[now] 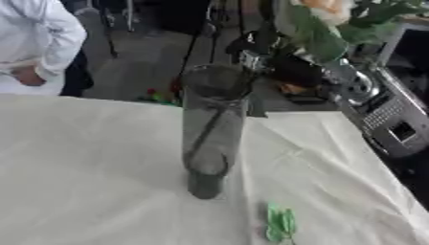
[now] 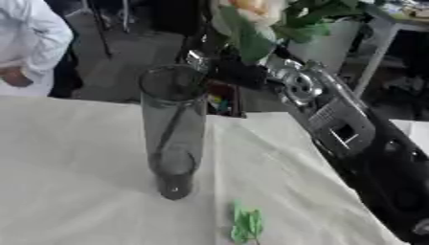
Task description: Arrange flowers into the vase.
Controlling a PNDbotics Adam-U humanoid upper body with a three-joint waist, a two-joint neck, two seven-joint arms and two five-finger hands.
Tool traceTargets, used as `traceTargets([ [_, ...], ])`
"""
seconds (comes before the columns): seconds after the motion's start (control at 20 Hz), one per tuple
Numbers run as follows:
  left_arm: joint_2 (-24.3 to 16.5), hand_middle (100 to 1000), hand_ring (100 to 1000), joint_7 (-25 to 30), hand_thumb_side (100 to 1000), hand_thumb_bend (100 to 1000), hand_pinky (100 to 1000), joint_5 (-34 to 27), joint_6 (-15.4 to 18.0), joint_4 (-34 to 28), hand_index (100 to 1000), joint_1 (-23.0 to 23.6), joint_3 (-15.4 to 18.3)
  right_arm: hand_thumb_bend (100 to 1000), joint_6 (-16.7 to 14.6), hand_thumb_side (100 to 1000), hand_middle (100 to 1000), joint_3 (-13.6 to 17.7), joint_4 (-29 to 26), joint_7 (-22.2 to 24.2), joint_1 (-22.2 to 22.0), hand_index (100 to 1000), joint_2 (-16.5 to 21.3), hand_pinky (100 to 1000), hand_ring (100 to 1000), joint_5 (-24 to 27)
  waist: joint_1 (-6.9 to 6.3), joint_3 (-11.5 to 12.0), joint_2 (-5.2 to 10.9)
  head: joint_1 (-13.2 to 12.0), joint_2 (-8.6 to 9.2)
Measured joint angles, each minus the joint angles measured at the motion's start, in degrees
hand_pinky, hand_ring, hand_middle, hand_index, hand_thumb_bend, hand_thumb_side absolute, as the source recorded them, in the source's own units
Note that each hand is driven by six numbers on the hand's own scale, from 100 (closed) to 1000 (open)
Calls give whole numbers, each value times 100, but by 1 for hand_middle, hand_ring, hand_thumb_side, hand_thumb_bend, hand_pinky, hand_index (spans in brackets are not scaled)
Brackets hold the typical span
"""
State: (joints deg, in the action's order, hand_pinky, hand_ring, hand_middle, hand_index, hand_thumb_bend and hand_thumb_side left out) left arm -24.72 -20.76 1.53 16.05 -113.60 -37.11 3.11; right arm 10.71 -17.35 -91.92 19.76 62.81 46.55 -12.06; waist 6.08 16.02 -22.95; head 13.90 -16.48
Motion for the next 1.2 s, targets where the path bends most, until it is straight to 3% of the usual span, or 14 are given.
traceTargets([
  [1.2,6,882,933,-2,1000,101,826,-1,-2,0,943,27,0,102,-90,1000,750,-24,247,162,73,898,-99,927,906,-145,-97,-39,7,-19,20],
])
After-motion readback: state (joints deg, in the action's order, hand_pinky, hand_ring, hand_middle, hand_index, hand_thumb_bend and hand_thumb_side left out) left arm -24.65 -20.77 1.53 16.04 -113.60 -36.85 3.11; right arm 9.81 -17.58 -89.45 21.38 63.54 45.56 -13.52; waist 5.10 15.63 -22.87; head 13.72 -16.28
